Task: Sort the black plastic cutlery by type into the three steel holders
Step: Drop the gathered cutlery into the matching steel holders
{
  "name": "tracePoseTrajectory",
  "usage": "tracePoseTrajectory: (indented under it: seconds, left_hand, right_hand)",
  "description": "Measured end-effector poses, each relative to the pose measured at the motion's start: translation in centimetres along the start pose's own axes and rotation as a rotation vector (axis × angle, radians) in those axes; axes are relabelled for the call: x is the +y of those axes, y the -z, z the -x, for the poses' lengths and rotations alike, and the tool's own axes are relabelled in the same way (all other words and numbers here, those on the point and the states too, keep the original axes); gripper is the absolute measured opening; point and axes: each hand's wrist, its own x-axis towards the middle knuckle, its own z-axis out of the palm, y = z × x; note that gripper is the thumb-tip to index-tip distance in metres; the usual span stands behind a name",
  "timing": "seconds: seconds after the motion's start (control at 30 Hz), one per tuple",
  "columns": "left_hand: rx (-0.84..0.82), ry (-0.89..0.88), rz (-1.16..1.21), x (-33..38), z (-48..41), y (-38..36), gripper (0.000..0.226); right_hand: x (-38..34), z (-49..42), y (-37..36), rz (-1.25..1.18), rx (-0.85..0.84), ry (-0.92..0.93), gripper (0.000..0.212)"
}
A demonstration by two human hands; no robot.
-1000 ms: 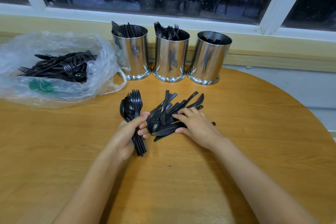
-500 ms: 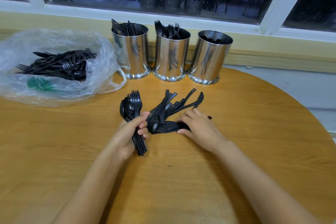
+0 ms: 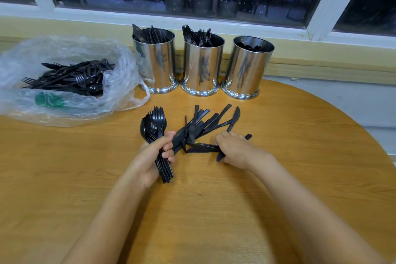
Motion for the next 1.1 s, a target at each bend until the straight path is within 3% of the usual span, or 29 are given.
tracePoseTrajectory:
  seconds: [0.13, 0.23, 0.3, 0.4, 0.47, 0.67, 0.9, 1.0, 1.1]
  left_hand:
    - [-0.003, 0.002, 0.007, 0.1, 0.1, 0.1, 0.023]
    - [0.014, -0.001, 0.007, 0.1, 0.1, -0.2, 0.019]
    - [0.018, -0.002, 0.006, 0.2, 0.1, -0.5, 0.018]
    - [0.013, -0.001, 0.01, 0.2, -0.1, -0.9, 0.015]
    - [0.008, -0.001, 0.008, 0.2, -0.1, -1.2, 0.022]
    - [0.006, -0.009, -0.011, 0.4, -0.4, -1.4, 0.026]
    - [0.02, 0.001, -0.022, 0.4, -0.7, -1.1, 0.013]
    - [0.015, -0.006, -0.029, 0.4, -0.8, -1.0, 0.023]
    - [0.013, -0.009, -0.05, 0.1, -1.0, -1.0, 0.023]
  right_hand:
    - [-0.2, 1.3, 0.1, 0.024, 0.143, 0.039, 0.024]
    - [0.3, 1.7, 0.5, -0.097, 0.273, 0.045, 0.015]
    - [0.7, 1.6, 1.2, -0.346, 0.423, 0.035, 0.008]
    - [0.4, 1.3, 3.1, -0.925, 0.731, -0.009, 0.016]
    - [0.2, 1.1, 4.6, -1.234, 0.835, -0.052, 0.019]
    - [0.0, -0.1, 6.4, -1.712, 0.662, 0.04, 0.016]
    - [-1.1, -0.8, 6.0, -1.643, 0.797, -0.09, 0.039]
    - [-1.8, -1.2, 4.8, -1.482, 0.833, -0.037, 0.04]
    - [-2.0, -1.8, 1.2, -1.291, 0.762, -0.05, 0.045]
